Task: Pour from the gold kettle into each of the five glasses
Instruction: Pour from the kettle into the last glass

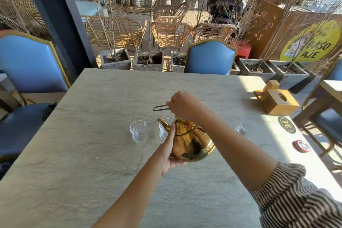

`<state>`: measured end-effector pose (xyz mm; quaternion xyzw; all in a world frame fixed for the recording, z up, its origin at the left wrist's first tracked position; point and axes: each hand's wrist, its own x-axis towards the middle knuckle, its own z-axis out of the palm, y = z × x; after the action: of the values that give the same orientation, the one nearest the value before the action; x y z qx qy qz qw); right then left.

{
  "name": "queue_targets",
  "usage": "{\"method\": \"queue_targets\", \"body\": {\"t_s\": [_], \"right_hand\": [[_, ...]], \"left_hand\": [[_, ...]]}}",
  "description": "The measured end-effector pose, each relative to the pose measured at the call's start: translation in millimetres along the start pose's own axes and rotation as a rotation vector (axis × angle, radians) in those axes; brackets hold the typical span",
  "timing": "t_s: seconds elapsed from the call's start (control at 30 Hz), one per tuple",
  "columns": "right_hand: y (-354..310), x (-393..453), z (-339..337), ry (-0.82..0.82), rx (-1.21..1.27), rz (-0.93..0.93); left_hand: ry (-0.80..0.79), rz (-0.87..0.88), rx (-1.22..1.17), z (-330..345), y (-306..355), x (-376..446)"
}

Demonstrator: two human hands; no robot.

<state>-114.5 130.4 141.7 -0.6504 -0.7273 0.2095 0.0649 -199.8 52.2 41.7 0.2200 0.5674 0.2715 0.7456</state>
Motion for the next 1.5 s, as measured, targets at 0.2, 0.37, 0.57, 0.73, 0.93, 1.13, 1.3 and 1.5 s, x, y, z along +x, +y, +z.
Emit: {"method": "queue_targets", "body": {"t_s": [0.2,0.37,0.57,0.73,0.93,1.13,1.3,1.5], "right_hand": [[-26.0,13.9,10.8,-0.004,-0.071,-0.027],[-43.7,19.7,14.1,-0.026,-0.052,-0.039],[-58.7,17.1,5.4,-0.031,-0.052,-0.047],[-65.6,14.0,-3.9,-0.035,-0.069,-0.077],[-70.4,10.5,-13.8,-0.034,-0.123,-0.115],[-75.1,4.6,-25.3,-0.046,-0.121,-0.126],[-78.1,1.9,-31.8,-0.039,-0.121,-0.138],[-80.0,0.7,-38.2,-0.028,-0.121,-0.145]], "left_hand": [[0.016,-0.013,-0.075,-14.7,0.6,-3.3],[0.033,-0.021,-0.120,-22.2,1.8,-4.6],[0.000,-0.020,-0.159,-23.1,5.4,-6.2],[-0.034,-0.011,-0.203,-20.8,9.1,-11.1],[-0.085,0.028,-0.194,-18.2,11.4,-15.1],[-0.101,0.048,-0.204,-14.2,12.9,-16.8],[-0.119,0.046,-0.232,-10.3,16.9,-23.0],[-0.133,0.043,-0.233,-7.3,21.6,-28.5]]}}
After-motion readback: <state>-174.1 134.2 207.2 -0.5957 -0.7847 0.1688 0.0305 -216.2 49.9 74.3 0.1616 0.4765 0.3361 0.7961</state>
